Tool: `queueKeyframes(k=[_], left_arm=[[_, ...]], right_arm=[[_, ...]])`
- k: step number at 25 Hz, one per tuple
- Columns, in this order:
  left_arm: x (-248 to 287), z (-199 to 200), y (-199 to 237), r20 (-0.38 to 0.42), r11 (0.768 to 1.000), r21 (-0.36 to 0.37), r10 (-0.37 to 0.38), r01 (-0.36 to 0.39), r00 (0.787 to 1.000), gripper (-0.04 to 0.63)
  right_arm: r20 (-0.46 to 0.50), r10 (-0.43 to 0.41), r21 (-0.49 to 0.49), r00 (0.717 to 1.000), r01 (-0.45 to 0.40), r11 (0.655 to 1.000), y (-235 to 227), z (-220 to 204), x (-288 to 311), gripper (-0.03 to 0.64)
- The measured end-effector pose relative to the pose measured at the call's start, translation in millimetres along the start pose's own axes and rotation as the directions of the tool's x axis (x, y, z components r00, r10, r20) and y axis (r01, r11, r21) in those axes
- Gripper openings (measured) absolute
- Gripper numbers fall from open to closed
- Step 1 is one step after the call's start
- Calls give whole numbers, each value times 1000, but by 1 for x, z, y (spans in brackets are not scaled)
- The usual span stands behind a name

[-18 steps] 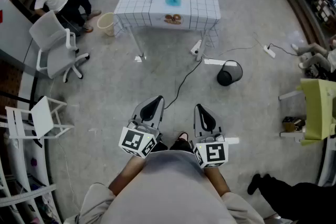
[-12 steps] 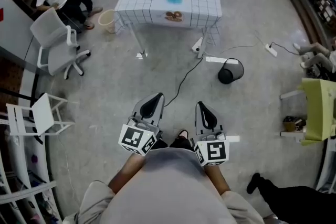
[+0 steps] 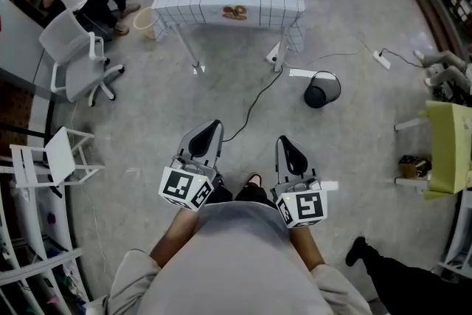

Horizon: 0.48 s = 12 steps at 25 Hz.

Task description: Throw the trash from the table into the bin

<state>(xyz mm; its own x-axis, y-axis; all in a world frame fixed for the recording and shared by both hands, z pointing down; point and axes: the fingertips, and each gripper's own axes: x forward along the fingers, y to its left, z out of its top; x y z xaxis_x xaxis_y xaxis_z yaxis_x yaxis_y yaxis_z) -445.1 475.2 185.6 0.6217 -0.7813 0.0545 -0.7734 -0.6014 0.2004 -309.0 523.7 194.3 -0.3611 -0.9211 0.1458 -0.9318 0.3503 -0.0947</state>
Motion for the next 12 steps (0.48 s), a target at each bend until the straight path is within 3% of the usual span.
queueKeyframes(k=[12], left_arm=[[29, -6, -11, -16, 1000, 6, -1, 1, 1000, 6]], right_arm=[[-3, -11, 2, 1000, 11, 1000, -39, -9, 10, 20]])
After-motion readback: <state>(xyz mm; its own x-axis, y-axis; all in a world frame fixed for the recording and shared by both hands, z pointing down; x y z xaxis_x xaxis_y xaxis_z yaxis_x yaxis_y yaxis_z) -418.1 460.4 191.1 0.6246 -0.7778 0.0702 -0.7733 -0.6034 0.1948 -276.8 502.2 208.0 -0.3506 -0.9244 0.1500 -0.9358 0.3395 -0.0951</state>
